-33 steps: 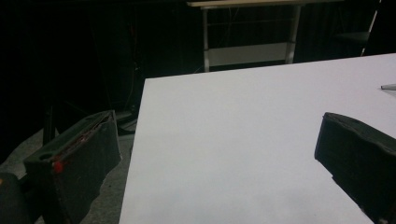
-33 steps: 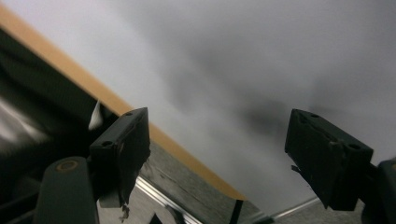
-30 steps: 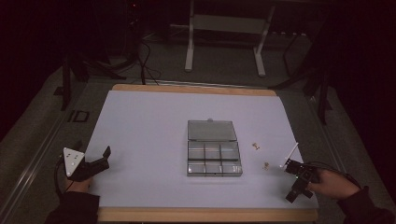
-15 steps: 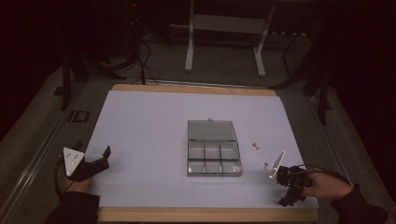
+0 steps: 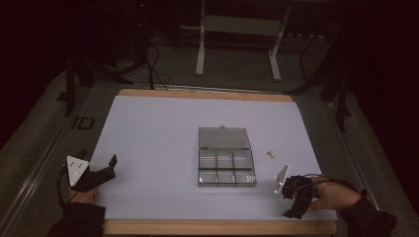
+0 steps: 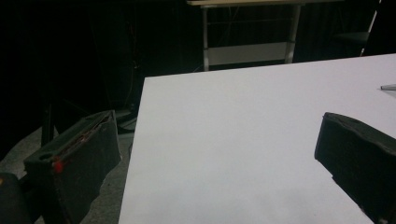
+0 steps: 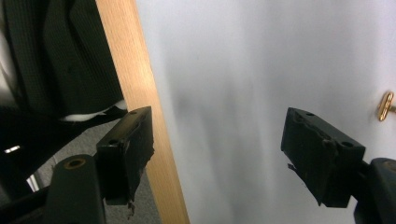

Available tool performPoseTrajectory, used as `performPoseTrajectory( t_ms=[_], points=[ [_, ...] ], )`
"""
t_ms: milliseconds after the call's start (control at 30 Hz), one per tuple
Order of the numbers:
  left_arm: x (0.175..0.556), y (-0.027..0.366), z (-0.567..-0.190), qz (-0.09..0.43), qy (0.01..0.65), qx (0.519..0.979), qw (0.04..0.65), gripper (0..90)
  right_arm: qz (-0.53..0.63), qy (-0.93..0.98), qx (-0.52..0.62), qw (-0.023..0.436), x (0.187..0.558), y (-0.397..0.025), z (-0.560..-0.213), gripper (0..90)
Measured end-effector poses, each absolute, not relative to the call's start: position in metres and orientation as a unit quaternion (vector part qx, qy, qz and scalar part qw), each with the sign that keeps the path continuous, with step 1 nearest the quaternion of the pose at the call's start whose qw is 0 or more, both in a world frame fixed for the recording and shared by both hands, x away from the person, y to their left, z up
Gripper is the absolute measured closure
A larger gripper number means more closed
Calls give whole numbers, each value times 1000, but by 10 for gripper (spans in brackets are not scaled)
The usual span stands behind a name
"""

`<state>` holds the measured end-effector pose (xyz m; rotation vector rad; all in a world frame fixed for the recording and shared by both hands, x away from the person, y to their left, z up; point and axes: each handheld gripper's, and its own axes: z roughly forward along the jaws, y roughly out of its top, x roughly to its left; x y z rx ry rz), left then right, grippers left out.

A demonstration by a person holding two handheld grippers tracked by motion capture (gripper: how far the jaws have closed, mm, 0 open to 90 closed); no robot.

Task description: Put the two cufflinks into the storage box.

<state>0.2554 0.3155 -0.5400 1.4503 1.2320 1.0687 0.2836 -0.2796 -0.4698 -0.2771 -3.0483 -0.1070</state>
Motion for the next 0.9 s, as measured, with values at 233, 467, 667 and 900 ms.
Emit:
performPoseTrajectory(
  t_ms=[233, 467, 667, 900],
  points=[
    [255, 316, -540, 435, 500, 590, 461, 4, -40, -996, -79, 11, 291, -272, -463, 323],
    [255, 316, -540, 434, 500, 591, 461, 4, -38, -995, -91, -18, 306, -271, -456, 382],
    [255, 315, -540, 435, 499, 592, 461, 4, -25, -992, -120, -40, 318, -273, -455, 441],
    [256, 315, -540, 435, 498, 592, 460, 4, -39, -990, -129, -48, 333, -276, -457, 492]
  ],
)
